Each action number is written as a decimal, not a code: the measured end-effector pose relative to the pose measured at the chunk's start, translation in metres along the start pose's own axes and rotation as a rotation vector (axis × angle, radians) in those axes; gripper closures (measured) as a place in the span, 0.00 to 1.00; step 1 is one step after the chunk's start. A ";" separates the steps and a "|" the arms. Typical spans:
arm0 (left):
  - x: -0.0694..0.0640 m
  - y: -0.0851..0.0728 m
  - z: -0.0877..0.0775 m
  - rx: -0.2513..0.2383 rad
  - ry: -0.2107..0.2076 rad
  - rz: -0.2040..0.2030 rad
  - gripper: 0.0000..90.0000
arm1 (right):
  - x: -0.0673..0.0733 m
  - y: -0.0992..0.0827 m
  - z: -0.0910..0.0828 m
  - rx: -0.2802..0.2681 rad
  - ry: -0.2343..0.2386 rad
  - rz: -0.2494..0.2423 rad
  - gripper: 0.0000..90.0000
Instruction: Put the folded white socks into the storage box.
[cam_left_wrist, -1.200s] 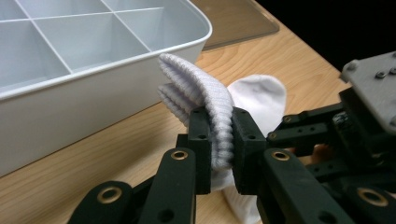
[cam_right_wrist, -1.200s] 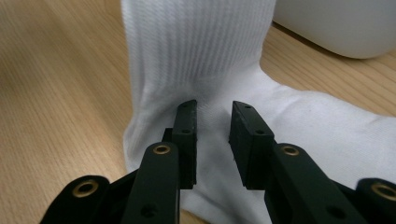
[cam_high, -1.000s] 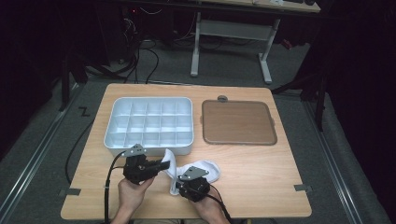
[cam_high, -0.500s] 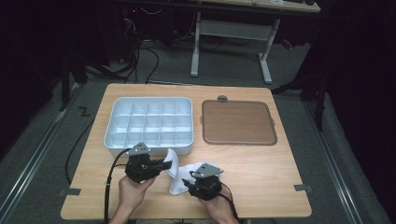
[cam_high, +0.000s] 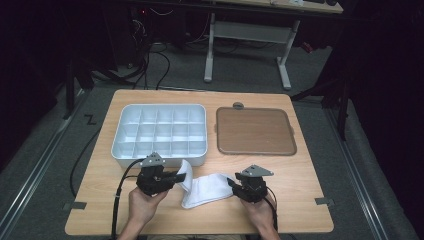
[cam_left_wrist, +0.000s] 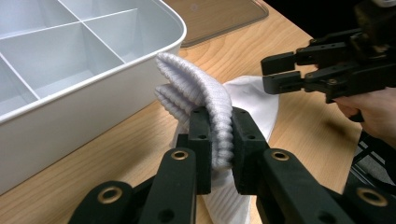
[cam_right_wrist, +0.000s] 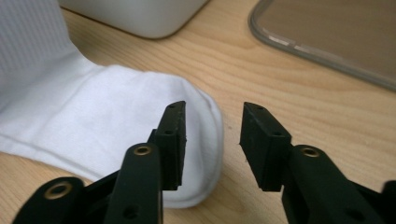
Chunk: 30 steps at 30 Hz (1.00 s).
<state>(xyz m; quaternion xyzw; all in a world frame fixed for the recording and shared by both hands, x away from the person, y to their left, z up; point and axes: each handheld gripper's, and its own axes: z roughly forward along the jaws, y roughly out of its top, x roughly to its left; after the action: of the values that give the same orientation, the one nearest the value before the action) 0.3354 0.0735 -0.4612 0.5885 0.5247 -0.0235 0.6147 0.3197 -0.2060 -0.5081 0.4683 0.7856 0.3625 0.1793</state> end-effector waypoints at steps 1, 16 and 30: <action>-0.001 0.000 0.000 -0.001 -0.002 0.001 0.90 | -0.003 -0.002 0.002 0.009 0.007 0.017 0.73; -0.005 -0.001 0.004 -0.005 -0.014 0.002 0.90 | -0.002 -0.014 0.006 0.044 0.046 0.032 0.93; -0.011 -0.011 0.013 0.038 -0.008 0.031 0.90 | 0.027 -0.014 0.012 0.031 0.051 0.030 0.93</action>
<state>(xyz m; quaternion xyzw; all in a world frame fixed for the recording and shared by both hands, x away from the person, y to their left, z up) 0.3315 0.0537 -0.4654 0.6081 0.5125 -0.0264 0.6057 0.3058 -0.1816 -0.5249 0.4733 0.7883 0.3648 0.1467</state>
